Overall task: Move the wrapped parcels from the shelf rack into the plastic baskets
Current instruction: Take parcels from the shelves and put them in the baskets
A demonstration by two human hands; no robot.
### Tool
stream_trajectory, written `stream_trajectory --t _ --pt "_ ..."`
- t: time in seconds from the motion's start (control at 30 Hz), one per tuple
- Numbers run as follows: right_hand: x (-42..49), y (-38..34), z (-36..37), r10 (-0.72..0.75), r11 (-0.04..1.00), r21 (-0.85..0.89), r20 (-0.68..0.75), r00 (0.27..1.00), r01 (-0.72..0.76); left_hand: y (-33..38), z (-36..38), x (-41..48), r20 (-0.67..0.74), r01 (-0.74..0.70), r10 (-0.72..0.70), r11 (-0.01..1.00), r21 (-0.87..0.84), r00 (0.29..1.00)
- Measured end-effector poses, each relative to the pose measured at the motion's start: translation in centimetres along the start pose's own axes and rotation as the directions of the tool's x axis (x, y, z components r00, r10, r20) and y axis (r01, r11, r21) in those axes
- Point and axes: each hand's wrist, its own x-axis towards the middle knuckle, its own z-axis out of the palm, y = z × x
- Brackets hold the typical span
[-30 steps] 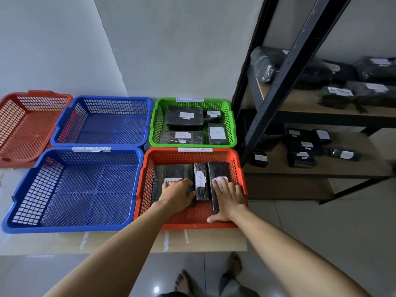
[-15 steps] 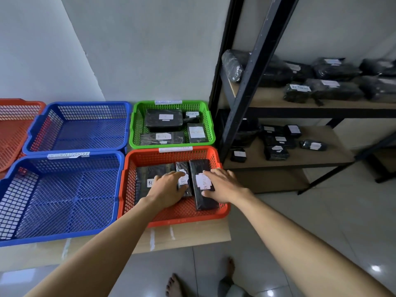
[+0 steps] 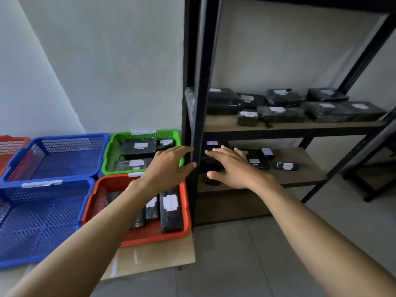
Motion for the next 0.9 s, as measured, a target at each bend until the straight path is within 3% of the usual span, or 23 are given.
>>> stream_trajectory --t 0.5,0.67,0.9 --pt "-10.7 14.5 -16.2 -0.038 0.994 -0.11 -0.283 0.958 0.007 21.2 -0.1 10.2 -0.129 -0.16 0.173 0.982 0.101 0.976" --pt "-12.0 18.5 -22.0 -0.049 0.994 -0.112 -0.4 0.915 0.004 26.6 -1.4 15.2 -0.138 -0.239 0.255 0.963 0.126 0.957" --pt "-10.0 23.8 -29.5 -0.041 0.997 -0.083 -0.559 0.828 -0.007 32.0 -3.1 25.1 -0.258 -0.344 0.385 0.919 0.19 0.886"
